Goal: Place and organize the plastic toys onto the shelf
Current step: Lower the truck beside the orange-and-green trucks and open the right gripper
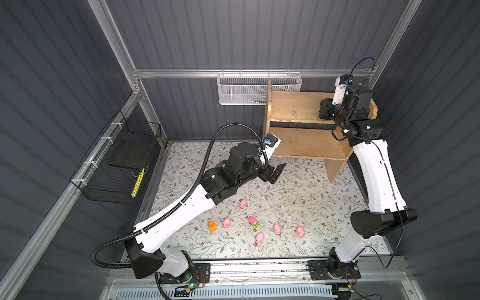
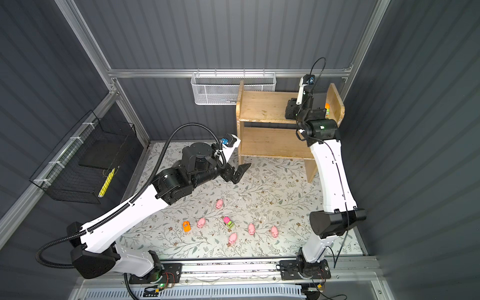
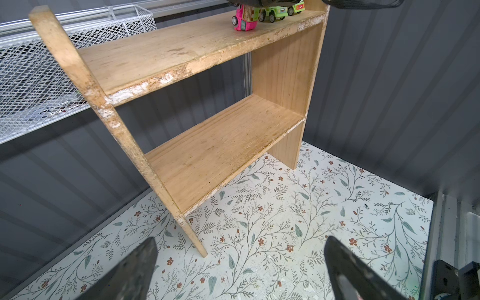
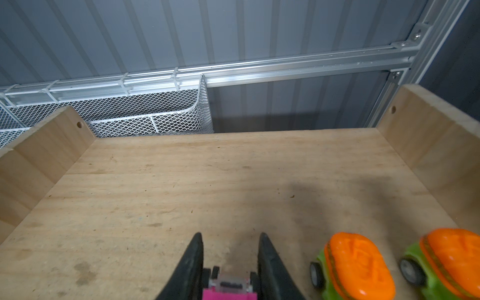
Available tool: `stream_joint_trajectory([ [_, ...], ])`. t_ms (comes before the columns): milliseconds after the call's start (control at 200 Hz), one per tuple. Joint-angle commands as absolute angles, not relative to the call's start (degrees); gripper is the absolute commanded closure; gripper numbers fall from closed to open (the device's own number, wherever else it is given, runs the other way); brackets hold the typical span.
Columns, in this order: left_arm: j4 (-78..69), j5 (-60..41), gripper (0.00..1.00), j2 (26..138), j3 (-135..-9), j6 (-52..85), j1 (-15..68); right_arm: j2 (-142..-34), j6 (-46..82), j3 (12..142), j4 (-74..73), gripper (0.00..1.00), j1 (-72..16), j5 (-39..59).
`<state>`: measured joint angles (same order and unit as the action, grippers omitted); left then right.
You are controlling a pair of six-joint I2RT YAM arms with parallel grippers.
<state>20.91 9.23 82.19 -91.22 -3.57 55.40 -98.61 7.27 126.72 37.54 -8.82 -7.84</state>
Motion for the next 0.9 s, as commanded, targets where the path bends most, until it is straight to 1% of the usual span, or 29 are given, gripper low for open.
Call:
stream_joint_trajectory([
  [0,20.13,9.18,0.0,82.64,-91.68,-5.09,55.29,-97.88,7.6,126.52,37.31,0.66,-8.53,-7.18],
  [460,20.04,10.23,0.0,81.75,-90.9,-6.37,55.34,-100.24,8.31,131.14,39.09,0.55,-8.53,-5.82],
  [715,19.77,11.29,0.0,80.86,-90.35,-6.68,55.28,-99.19,8.18,133.74,39.56,0.48,-8.61,-4.58],
  [896,19.43,11.42,0.0,80.18,-89.93,-6.55,55.27,-98.75,7.56,137.11,41.62,0.47,-8.69,-4.83],
])
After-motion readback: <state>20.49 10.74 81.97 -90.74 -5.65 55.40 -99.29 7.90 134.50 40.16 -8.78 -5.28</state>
